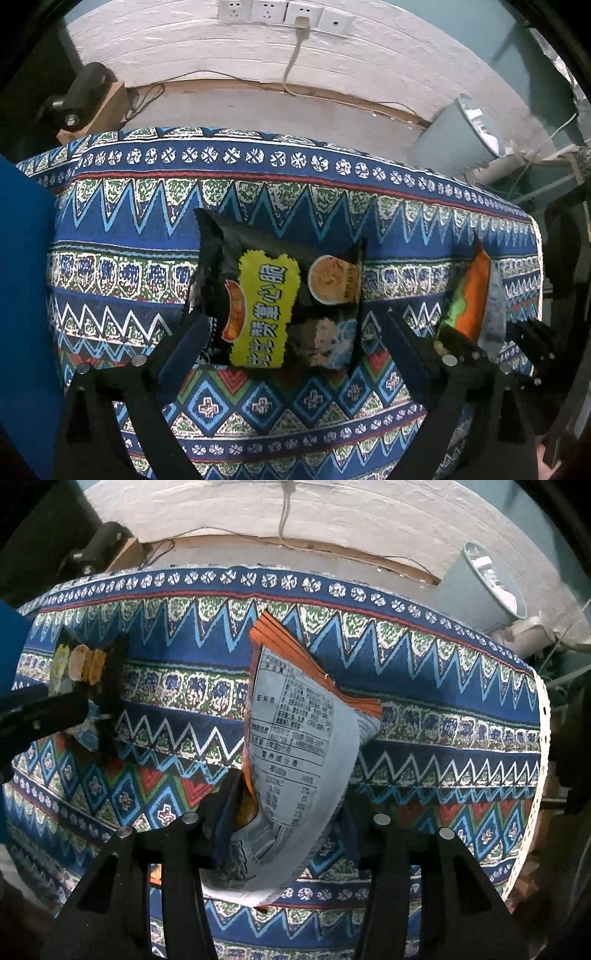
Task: Organize snacks
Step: 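Grasp the black-and-yellow bag with the left tool while the right tool grasps the white-and-orange bag, then lift both bags and carry them over the cardboard box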
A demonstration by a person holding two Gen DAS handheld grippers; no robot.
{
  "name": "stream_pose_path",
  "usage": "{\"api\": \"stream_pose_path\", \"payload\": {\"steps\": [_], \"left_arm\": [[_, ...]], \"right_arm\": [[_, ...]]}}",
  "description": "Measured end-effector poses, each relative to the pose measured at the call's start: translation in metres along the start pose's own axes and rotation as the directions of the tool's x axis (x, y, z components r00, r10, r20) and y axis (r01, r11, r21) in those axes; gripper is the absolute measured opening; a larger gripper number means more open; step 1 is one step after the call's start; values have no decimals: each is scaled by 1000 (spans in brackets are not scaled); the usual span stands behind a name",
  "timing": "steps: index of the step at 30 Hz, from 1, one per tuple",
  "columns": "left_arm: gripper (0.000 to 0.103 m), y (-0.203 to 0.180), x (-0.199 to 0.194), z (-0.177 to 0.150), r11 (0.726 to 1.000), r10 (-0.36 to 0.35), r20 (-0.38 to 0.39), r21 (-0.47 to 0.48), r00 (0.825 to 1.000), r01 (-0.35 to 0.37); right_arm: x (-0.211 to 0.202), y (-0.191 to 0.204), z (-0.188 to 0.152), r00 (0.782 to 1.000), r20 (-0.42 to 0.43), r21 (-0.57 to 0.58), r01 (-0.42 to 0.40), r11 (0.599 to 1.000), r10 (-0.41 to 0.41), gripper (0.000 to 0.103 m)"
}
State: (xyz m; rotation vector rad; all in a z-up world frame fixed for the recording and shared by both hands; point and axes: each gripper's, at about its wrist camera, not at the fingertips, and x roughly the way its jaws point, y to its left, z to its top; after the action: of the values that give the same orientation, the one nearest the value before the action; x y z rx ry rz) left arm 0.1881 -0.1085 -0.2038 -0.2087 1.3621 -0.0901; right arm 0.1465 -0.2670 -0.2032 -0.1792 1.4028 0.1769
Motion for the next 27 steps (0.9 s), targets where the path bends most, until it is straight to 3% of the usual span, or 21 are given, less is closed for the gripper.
{"api": "stream_pose_path", "payload": {"steps": [10, 15, 17, 20, 27], "left_arm": [[100, -10, 21, 3, 995, 82, -3, 60, 997, -82], [98, -12, 25, -2, 992, 77, 24, 101, 997, -79], [86, -12, 21, -6, 988, 92, 41, 117, 995, -97], [76, -9, 14, -7, 988, 77, 49, 128, 996, -83], [76, 3, -1, -15, 985, 89, 65, 142, 994, -97]], "right_arm": [[14, -9, 3, 1000, -17, 3, 3, 1000, -2, 59], [16, -10, 5, 1000, -8, -1, 4, 1000, -4, 61], [13, -7, 3, 1000, 2, -11, -2, 1000, 2, 49], [8, -2, 2, 1000, 9, -29, 1, 1000, -1, 43], [-4, 10, 3, 1000, 29, -83, 12, 996, -10, 34]]}}
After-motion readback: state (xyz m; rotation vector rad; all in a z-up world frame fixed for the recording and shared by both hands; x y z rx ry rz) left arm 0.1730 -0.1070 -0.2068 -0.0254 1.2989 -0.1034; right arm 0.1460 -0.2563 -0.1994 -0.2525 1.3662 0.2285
